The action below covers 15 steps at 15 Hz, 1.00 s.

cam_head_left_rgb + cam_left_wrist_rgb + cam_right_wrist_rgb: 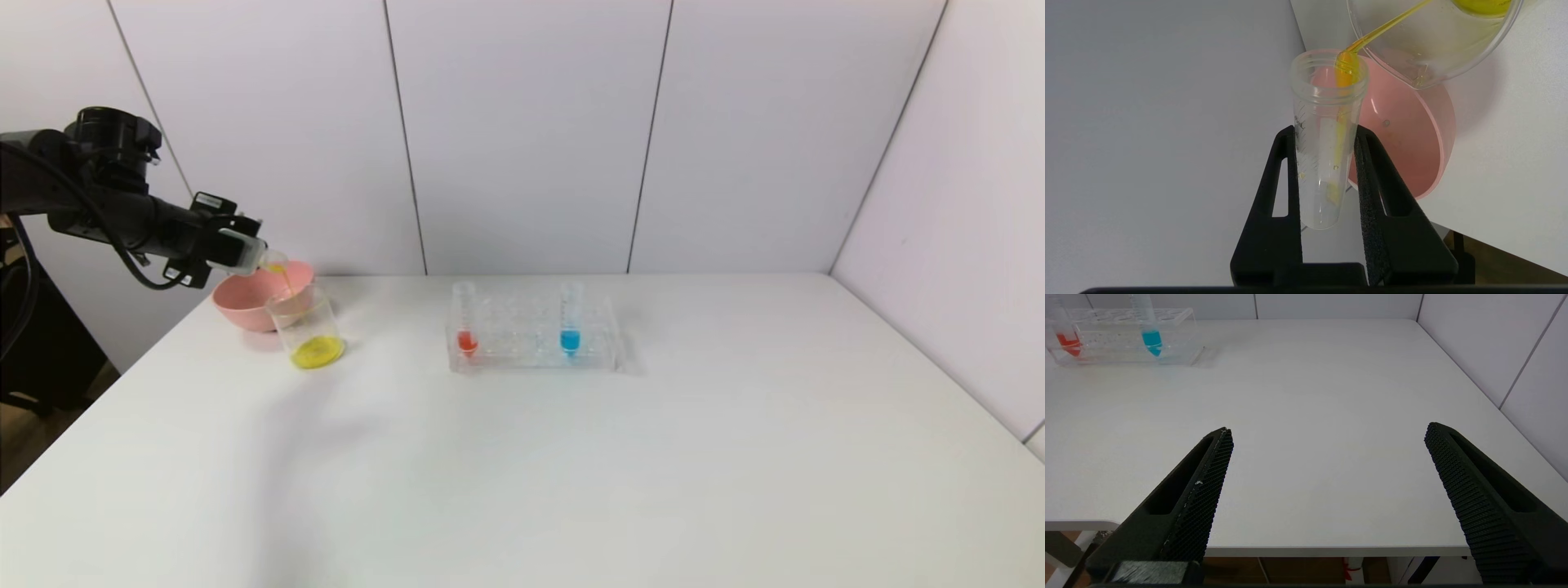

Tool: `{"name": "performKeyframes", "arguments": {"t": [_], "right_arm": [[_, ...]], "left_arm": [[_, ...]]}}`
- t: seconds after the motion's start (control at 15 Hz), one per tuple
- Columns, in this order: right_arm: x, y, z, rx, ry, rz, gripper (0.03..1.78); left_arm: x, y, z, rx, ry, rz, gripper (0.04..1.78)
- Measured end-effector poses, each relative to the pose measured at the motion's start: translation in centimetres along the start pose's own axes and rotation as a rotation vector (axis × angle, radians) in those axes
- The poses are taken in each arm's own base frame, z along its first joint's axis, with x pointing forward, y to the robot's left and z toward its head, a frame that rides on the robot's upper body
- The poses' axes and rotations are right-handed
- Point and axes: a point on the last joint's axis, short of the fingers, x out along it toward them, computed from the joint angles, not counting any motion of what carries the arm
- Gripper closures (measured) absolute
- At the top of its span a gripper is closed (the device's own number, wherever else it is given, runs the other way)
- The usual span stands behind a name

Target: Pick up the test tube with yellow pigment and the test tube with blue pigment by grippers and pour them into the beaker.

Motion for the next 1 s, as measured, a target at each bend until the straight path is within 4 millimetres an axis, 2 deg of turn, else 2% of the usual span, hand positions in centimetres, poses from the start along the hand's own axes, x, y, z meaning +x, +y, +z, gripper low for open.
{"name": "performKeyframes", "arguments": {"t": [1.0], "right_arm": [[0.00, 0.00, 0.00, 0.000, 0.000, 0.000, 0.10]], "left_arm": [[0.11, 0.15, 0.22, 0.019, 0.022, -0.010, 1.40]]}}
